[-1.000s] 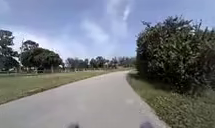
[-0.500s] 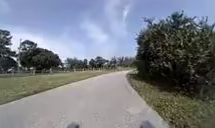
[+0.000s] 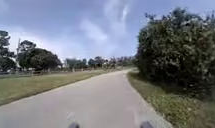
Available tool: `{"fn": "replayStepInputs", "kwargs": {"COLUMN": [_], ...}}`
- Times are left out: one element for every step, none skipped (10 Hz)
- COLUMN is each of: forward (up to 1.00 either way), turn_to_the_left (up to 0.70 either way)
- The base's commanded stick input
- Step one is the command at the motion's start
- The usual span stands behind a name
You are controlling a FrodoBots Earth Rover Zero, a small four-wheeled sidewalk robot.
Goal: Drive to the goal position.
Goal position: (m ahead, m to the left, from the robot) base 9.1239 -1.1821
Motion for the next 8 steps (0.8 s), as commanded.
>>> {"fn": "replayStepInputs", "kwargs": {"forward": [0.7,0.7,0.7,0.7,0.7,0.7,0.7,0.7], "turn_to_the_left": [0.0,0.0,0.0,0.0,0.0,0.0,0.0,0.0]}}
